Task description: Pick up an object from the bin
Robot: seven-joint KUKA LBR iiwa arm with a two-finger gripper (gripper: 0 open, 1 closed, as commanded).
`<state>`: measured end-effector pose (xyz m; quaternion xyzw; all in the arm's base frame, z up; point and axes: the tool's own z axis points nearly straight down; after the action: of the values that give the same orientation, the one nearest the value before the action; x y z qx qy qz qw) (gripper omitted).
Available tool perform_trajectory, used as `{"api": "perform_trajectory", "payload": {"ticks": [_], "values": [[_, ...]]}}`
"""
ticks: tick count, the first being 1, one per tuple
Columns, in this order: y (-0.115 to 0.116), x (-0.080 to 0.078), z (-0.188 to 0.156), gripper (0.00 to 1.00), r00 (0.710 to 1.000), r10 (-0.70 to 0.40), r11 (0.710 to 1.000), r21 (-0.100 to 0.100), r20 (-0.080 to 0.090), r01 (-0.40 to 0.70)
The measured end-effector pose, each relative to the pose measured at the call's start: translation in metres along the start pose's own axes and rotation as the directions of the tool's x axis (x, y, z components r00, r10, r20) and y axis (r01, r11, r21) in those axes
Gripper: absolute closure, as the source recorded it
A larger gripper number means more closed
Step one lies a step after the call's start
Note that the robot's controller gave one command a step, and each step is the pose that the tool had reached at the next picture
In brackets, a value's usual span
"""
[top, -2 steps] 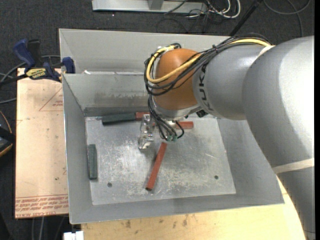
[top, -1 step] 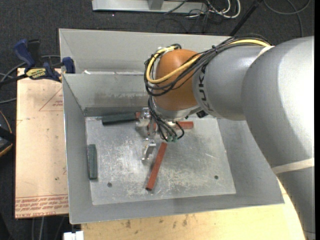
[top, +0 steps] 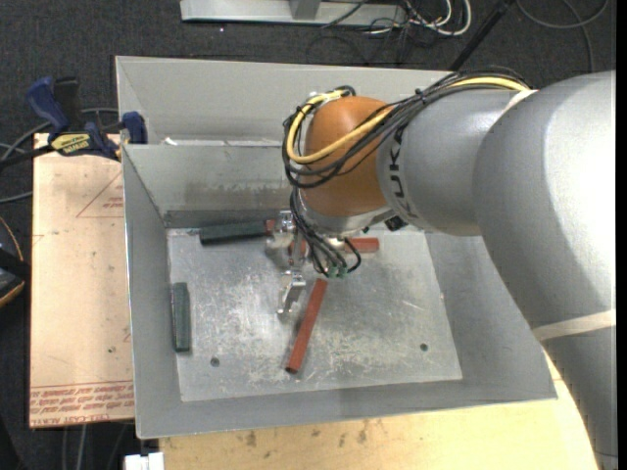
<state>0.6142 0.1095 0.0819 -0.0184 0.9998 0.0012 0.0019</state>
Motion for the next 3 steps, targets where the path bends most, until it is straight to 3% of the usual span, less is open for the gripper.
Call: {"api": "perform_trajectory", "payload": {"ticks": [1,2,3], "values": [[-0.015,0.005,0.001,0.00,0.997,-0.080,0.997,-0.004,0.008,0.080],[-0.041,0.041,0.002,0.00,0.956,-0.294,0.956,0.007,0.024,0.294],[-0.039,0.056,0.002,0.00,0.932,-0.363,0.932,0.005,0.022,0.363]]}}
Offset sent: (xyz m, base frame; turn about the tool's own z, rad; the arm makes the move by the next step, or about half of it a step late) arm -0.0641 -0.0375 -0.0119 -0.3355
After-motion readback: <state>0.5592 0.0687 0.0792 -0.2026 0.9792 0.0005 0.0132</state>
